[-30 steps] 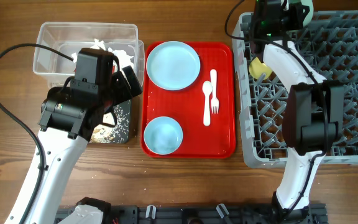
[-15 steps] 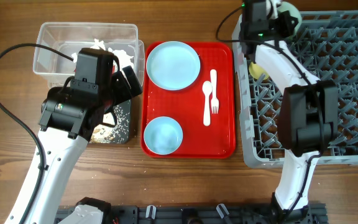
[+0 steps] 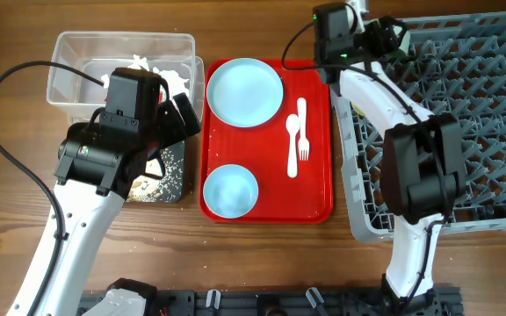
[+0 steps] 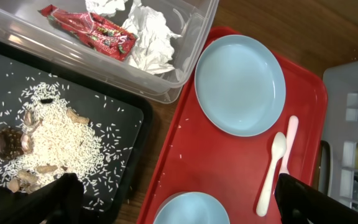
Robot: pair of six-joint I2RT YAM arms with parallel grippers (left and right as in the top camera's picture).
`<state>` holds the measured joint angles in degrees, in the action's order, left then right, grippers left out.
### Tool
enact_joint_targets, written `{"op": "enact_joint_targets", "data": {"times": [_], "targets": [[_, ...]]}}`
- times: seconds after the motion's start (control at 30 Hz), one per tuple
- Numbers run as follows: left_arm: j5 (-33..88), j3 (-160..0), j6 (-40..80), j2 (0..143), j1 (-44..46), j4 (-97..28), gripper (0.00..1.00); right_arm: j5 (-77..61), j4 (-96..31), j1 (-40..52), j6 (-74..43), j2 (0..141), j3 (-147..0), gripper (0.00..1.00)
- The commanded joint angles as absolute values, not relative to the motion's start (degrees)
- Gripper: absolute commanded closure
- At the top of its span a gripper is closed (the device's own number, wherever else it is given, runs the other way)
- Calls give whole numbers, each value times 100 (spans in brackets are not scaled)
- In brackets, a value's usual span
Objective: Sort waste into correct bins and load items into the dishwasher rack
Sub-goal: 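Reach right gripper to the light-blue bowl and grasp its rim, then carry the light-blue bowl into the rack and release it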
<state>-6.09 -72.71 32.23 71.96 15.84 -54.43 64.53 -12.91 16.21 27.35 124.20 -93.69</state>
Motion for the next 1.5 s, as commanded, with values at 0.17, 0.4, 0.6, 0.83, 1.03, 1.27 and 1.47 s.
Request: {"op": "enact_joint_targets", "data": {"times": [0.17,0.4,0.6,0.83,1.03,1.27,1.47], "targets": [[-582,-7299,3194,7207,1549,-5435,0,6176,-1315,1966,3002,12223,-9332,8],[-582,-7299,3194,7207,1549,-5435,0,5284,-1538,2106,2755,11522,-9332,5],[-582,-7299,3194,7207,1549,-5435,0,3393,-2429,2104,1535,10713,-9332,1],[-582,-7299,3194,7207,1549,-5435,0,-1538,-4071,2104,-276,10156,-9332,4],[-582,-7299,3194,7207,1549,-5435,0,-2665,-4978,2357,-1566,10451,-8812,31],[-582,-7299,3194,7207,1549,-5435,0,-2464,-4215,3114,-2668,10560,-7430,36],[-582,-7299,3194,7207,1549,-5435,0,-2244,-3752,3658,-3363,10606,-6685,41]]}}
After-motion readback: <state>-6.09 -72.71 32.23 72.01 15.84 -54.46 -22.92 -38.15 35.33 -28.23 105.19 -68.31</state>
